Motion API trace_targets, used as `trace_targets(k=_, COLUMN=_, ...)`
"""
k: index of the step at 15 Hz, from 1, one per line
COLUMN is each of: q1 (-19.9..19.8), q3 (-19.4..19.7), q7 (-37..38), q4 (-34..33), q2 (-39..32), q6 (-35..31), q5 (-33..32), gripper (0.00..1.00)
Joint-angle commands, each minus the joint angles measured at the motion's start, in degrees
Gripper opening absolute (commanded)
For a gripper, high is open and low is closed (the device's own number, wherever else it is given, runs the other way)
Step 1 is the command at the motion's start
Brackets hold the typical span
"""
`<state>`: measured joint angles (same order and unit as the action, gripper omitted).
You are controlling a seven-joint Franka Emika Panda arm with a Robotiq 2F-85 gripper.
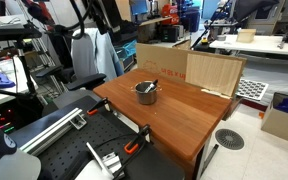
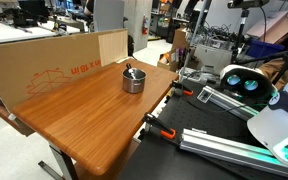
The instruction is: Put the marker on the right side of the silver pot
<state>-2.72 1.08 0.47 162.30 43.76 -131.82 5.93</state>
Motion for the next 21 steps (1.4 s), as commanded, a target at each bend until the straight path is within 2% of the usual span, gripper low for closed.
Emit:
trace_targets(k=1, q1=0.3, q3=0.4, q7=0.2, q4=-0.1, q2=0.0, q6=0.1, q5=-0.3, gripper=1.00)
trace_targets(k=15, q1=0.8, q3=1.0, q7=-0.4, q4=-0.4, q2=-0.6, q6=0.5, q5=0.2, gripper=1.00)
trace_targets(k=18, q1=-0.3, q3=0.5, q7=1.5, q4=-0.6, q2=-5.6, q6=-3.4, q5=0.3, gripper=1.00)
trace_targets(k=21, q1=-0.8, q3=0.7, q7=3.1, q4=-1.8, q2=-13.5, q6=-5.8, q5=0.8, gripper=1.00)
